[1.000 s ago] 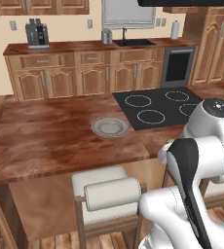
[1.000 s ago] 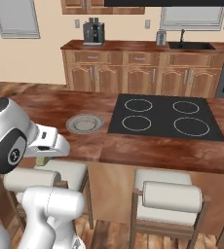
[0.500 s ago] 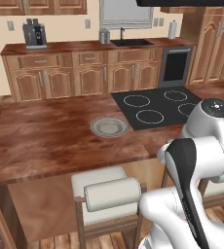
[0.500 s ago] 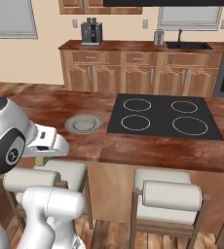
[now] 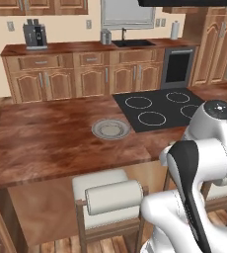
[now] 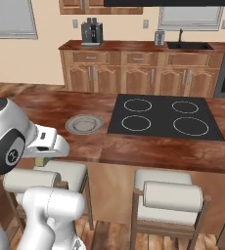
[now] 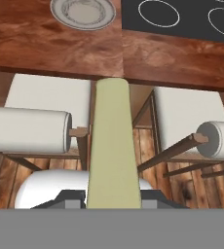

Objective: Retrieve the butter from the fridge and place it on a plate on the dining table. Then retrieve the butter knife by the fridge and place it near the plate.

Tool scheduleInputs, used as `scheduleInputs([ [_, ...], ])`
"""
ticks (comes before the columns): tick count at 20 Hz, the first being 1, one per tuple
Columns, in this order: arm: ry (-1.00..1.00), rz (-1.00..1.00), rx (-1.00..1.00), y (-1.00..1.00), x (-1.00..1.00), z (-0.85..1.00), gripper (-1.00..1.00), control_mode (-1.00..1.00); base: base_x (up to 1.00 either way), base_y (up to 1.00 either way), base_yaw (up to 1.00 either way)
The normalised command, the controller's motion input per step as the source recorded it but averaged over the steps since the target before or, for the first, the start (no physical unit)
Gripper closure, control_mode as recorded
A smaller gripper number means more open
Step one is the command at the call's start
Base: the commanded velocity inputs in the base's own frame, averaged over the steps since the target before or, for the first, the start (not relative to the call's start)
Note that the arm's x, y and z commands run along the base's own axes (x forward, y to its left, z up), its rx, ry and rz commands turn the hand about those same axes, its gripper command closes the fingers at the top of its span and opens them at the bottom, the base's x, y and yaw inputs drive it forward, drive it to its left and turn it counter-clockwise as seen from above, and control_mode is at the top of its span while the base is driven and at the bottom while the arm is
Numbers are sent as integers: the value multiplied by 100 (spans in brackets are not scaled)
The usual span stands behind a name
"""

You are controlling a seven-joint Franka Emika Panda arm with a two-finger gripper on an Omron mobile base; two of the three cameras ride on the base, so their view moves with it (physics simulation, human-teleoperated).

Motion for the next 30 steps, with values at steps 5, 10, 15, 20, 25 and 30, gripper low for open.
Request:
scheduleInputs([
  [5,0,0,0,0,0,0,100,100,10,17,0],
  [10,0,0,0,0,0,0,100,100,17,83,-10],
  [15,-9,-1,0,16,9,0,100,-100,7,49,-6],
  [20,-22,0,8,2,43,1,100,-100,0,0,0],
  [25,-8,0,8,2,81,10,100,-100,0,0,0],
  [30,12,0,0,24,100,6,100,-100,0,0,0],
])
